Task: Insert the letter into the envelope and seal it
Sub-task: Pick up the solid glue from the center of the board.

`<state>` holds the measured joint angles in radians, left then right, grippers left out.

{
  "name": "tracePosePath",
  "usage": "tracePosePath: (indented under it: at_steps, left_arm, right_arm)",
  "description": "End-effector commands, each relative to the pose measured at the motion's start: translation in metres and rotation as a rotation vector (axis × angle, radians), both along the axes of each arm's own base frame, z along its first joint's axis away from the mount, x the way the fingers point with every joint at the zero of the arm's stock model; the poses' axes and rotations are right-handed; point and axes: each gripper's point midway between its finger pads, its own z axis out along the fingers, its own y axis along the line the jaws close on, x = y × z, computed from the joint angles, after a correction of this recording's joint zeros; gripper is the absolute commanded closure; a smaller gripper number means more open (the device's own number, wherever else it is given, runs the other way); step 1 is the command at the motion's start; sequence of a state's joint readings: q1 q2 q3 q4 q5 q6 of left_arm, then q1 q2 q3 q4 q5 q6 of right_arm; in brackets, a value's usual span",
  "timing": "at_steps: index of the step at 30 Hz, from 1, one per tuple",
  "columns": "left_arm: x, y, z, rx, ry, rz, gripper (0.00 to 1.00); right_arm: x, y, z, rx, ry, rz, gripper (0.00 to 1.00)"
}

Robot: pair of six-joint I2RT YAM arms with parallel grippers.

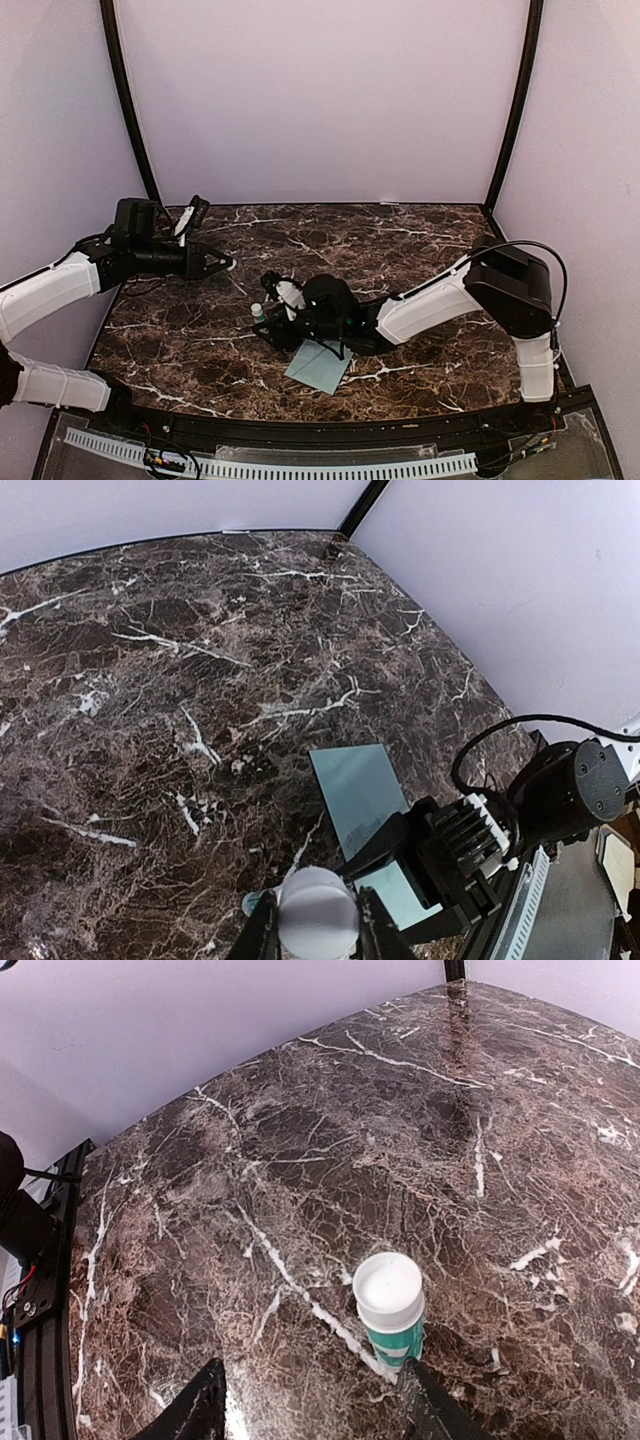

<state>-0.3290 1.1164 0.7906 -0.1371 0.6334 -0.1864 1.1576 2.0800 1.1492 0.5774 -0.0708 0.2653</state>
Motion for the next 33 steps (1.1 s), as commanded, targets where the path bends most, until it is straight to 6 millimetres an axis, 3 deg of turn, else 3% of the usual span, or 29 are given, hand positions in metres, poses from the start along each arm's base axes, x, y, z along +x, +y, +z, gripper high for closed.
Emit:
tracePosePath:
  at_steps: [1, 12, 27, 33]
  left_arm:
    - [-0.008, -0.005, -0.02, 0.056, 0.029, -0.022, 0.94]
    - [-0.008, -0.012, -0.027, 0.067, 0.04, -0.044, 0.95]
    - [-0.01, -0.011, -0.028, 0.076, 0.041, -0.043, 0.96]
    - [-0.01, -0.011, -0.027, 0.08, 0.033, -0.046, 0.96]
  right_arm:
    - [0.003, 0.013, 0.0, 0.021, -0.021, -0.001, 0.45]
    - [0.019, 0.027, -0.022, -0.013, -0.021, -0.054, 0.53]
    - [0.043, 0.038, -0.038, -0.037, -0.022, -0.117, 0.61]
    - [0.04, 0.034, -0.029, -0.009, -0.042, -0.112, 0.8]
